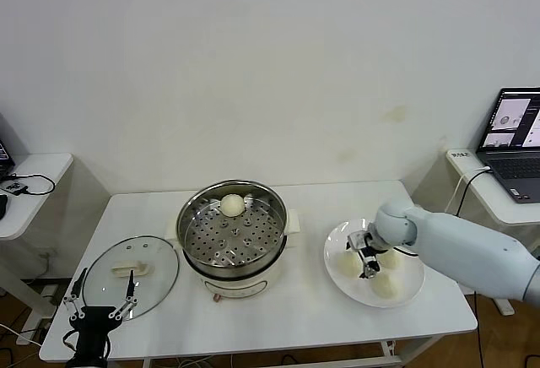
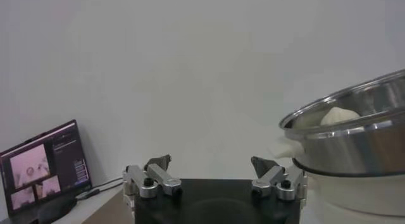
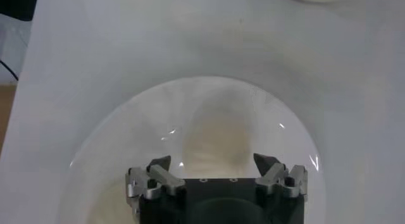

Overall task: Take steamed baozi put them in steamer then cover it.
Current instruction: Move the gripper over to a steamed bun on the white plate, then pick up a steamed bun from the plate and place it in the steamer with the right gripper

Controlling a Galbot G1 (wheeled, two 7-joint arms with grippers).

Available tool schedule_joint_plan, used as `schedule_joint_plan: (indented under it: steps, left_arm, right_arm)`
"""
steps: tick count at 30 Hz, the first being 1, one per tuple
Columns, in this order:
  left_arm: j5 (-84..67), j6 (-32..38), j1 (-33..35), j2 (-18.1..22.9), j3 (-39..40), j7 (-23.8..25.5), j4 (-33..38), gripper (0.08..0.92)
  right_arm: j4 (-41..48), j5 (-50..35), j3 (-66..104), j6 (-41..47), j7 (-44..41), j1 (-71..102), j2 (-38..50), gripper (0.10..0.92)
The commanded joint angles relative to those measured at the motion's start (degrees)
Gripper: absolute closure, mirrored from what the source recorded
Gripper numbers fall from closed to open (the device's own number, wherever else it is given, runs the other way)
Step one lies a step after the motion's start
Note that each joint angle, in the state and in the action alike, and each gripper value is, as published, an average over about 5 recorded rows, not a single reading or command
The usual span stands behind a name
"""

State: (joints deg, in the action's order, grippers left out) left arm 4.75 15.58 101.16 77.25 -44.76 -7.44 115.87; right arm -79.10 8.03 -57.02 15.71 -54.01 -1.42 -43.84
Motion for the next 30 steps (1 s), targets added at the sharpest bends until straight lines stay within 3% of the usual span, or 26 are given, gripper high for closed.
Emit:
schedule_joint_plan:
  steps: [1,16,30]
  left_arm:
    - [0.1,0.1,0.1,0.1,0.0,-0.1,0.1,0.177]
    - [0.1,0.2,0.3,0.2,0.1,-0.2,0.5,0.177]
    - [0.0,0.0,0.0,-0.2,0.2,-0.2,1.3,0.177]
  right_arm:
    - [1.3,1.0,0.6,0.0,0.0,1.0,-0.9,0.259]
    - [1.1,1.2,1.4,-0.2,-1.1,0.7,-0.5,0.414]
    - [-6.9,-8.8,-4.2,2.1,-3.1,-18.2,4.1,0.440]
